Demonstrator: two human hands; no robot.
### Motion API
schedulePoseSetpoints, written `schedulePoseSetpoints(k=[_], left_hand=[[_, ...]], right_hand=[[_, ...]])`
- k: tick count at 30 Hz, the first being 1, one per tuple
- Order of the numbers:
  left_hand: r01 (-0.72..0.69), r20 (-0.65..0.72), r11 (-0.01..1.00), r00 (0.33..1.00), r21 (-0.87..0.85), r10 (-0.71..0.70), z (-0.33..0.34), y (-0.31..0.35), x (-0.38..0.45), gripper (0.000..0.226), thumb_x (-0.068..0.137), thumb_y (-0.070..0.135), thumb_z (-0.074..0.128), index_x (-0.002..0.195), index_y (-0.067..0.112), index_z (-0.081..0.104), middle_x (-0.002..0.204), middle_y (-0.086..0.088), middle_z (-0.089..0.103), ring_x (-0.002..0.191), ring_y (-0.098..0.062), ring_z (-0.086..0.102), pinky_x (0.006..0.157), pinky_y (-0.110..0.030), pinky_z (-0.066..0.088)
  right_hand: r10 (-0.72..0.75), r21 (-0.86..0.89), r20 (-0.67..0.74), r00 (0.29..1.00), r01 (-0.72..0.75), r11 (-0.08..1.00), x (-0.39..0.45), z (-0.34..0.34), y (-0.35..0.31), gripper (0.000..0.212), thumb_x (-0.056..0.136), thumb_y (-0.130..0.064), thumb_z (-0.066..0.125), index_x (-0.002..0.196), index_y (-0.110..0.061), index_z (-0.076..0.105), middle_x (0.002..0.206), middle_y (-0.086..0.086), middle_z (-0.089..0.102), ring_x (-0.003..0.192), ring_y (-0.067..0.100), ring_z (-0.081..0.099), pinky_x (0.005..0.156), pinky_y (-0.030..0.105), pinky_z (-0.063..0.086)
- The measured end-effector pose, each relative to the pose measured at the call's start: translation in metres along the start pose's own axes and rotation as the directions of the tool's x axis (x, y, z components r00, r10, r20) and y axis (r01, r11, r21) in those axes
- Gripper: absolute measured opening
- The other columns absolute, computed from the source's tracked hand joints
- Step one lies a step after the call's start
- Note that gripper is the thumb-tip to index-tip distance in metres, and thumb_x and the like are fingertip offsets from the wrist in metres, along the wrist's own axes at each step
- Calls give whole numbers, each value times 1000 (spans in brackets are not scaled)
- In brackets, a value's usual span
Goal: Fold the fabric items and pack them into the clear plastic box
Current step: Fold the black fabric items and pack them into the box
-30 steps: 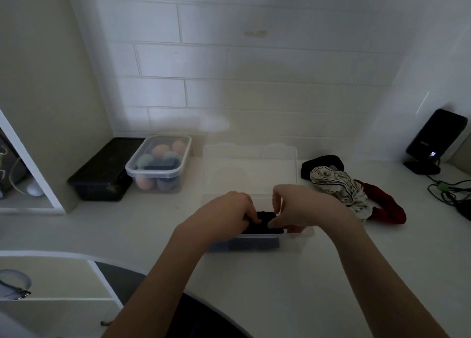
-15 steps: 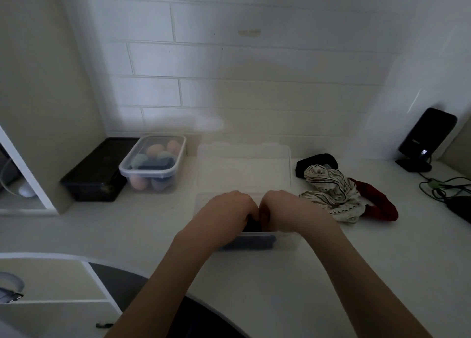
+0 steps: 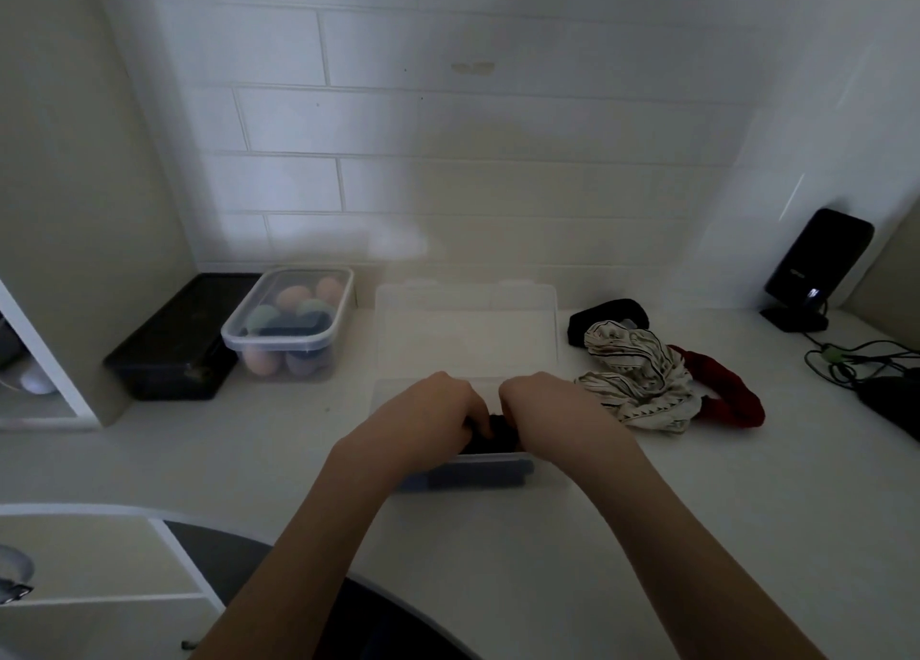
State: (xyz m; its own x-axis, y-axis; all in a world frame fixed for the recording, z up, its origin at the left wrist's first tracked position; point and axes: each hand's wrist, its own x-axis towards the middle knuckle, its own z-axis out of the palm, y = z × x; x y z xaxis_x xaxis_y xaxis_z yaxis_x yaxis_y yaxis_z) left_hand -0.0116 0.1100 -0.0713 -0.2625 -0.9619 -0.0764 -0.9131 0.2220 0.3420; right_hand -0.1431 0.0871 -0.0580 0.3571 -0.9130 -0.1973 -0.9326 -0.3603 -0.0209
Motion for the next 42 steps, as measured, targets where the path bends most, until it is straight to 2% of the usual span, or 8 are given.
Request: schedulePoseSetpoints(k=[6,10,14,18,26,34,38,42], left_hand=[[8,-19,998,1000,-59,-9,-1,0,-3,39,82,1,47,106,20,72,104,-7,72,89,-23,63,78,-26,48],[0,-113,995,994,-96,-11,0,2,-4,34,84,7,47,101,19,73,96,-7,71,81,-22,63,74,-29,50],[-40,-234,992,972,-119,11,-2,0,-6,32,83,6,46,92,18,74,98,-4,70,88,-18,61,83,-32,50],[-75,-326,985,945,-153,22,-6,-4,-4,28,80,5,48,82,16,73,90,0,70,85,-16,60,85,-35,49],[-61,-348,986,937,-154,4,-4,-3,-2,29,83,7,47,80,19,72,87,4,69,83,-13,60,81,-35,51],[-100,-386,969,923,-226,5,-7,4,-4,29,84,7,47,80,20,73,86,5,68,82,-12,61,81,-33,51],[-151,-453,946,892,-288,4,-9,5,-6,29,83,5,49,83,22,73,90,5,70,86,-9,62,84,-28,51],[-196,-507,924,862,-327,4,-10,9,-9,28,84,7,52,101,23,68,101,11,64,95,-3,55,90,-20,42]], right_hand=[[-48,38,36,998,47,998,3,-6,4,27,83,-8,62,111,-8,64,109,10,64,102,28,62,74,27,44],[-139,550,150,979,35,835,-3,-27,25,19,81,-7,70,99,-11,68,70,4,65,61,17,65,56,22,56],[123,755,-123,985,12,656,5,-40,62,11,88,-21,64,88,-11,65,66,6,68,45,6,59,43,19,44],[409,578,-494,767,-62,814,50,-21,99,21,94,-24,48,104,-11,61,105,9,65,81,18,58,75,30,44],[413,93,-264,872,-403,911,91,19,105,36,88,-50,48,109,-23,59,117,2,59,128,29,39,107,70,0],[416,460,-634,652,-115,880,85,6,100,27,86,-45,58,101,-27,71,121,-2,58,126,26,40,111,60,-8],[397,628,-721,568,292,721,73,-9,94,24,82,-37,66,94,-16,71,125,-3,57,123,22,43,106,39,34],[345,692,-711,613,519,503,48,-23,77,15,86,-25,64,90,-11,67,127,-10,59,123,7,50,100,21,39]])
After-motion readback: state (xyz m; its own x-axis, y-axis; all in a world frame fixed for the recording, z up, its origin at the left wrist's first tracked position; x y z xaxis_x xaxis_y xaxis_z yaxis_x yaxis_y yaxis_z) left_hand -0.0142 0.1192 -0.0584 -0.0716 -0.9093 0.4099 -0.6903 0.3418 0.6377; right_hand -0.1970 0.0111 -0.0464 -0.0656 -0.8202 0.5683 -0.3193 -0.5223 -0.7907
